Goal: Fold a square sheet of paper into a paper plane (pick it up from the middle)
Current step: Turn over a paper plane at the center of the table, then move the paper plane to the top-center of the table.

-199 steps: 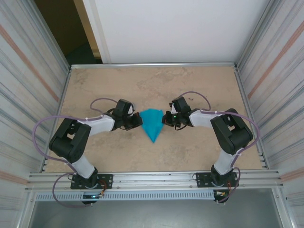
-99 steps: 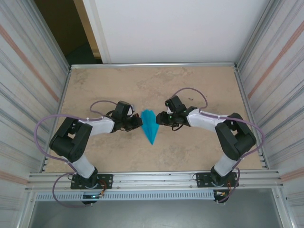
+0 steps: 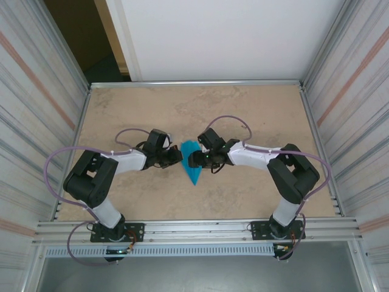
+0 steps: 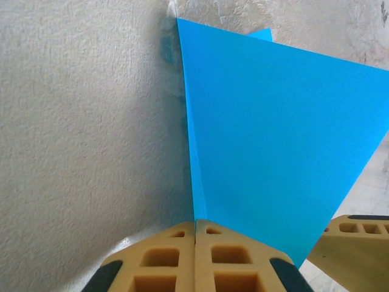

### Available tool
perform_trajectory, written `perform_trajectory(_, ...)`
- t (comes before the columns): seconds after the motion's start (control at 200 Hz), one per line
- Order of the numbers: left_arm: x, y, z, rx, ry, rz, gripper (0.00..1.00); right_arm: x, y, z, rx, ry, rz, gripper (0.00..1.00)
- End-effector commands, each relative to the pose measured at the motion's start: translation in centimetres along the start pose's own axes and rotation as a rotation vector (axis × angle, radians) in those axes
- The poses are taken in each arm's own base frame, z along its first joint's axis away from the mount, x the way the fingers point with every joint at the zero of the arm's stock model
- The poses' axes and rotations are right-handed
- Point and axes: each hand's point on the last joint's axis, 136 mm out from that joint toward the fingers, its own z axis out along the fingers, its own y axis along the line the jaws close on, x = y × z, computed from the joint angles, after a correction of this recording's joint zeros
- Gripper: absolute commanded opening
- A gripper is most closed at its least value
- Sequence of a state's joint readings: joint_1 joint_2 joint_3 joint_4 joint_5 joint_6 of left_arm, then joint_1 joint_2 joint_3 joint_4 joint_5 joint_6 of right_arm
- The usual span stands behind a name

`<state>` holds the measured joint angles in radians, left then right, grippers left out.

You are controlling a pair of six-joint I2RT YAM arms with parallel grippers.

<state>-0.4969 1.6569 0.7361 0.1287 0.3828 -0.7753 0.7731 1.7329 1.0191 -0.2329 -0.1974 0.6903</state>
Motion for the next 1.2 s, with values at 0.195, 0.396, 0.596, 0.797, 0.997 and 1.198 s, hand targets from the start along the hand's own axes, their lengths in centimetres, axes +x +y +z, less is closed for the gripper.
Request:
perform_trajectory(0.195, 0.1, -0.4, 0.0, 0.027, 0.014, 0.004, 0.02, 0.5, 2.3, 0.9, -0.030, 0.047, -0.053, 0.54)
perform_trajectory(0.396, 0.1, -0.5, 0.0, 0.031, 0.018, 0.000, 0.02, 0.9, 2.2, 1.7, 0.022, 0.058, -0.061, 0.51)
perform_trajectory(0.596, 0.2, -0.6, 0.0, 0.034, 0.019, 0.001, 0.02, 0.9, 1.7, 2.2, 0.086, 0.054, -0.054, 0.48)
perform_trajectory(0.797, 0.2, -0.6, -0.1, 0.033, 0.018, 0.001, 0.06, 0.7, 1.0, 2.3, 0.130, 0.042, -0.045, 0.39)
perform_trajectory(0.997, 0.0, -0.6, -0.4, 0.032, 0.011, 0.001, 0.12, 0.9, 0.6, 2.5, 0.149, 0.052, -0.030, 0.30)
perform_trajectory(1.198, -1.2, 0.1, -2.2, 0.018, -0.029, -0.014, 0.25, 0.3, 0.3, 2.0, 0.187, 0.032, -0.023, 0.20)
